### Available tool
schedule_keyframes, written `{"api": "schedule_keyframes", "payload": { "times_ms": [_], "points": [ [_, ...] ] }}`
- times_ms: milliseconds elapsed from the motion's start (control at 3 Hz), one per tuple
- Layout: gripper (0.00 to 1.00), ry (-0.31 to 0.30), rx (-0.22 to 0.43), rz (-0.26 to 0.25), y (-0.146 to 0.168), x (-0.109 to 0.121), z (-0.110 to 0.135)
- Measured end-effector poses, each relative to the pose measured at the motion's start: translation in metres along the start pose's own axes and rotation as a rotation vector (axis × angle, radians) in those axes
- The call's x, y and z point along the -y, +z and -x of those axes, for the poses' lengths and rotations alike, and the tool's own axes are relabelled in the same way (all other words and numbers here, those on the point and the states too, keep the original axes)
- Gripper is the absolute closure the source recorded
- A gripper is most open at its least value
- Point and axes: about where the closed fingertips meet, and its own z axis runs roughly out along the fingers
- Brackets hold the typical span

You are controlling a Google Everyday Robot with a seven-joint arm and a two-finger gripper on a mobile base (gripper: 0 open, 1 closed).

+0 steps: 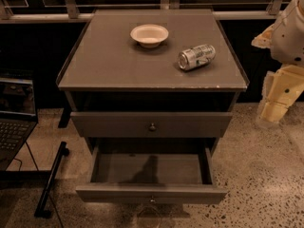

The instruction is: Close middle drawer

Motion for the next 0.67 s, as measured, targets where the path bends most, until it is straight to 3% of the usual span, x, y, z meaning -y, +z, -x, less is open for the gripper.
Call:
{"api": "schedule_keyframes", "payload": {
  "times_ms": [667],
  "points": [
    [0.0,0.03,0.033,-0.024,0.0095,0.0042,-0.0074]
  ]
}}
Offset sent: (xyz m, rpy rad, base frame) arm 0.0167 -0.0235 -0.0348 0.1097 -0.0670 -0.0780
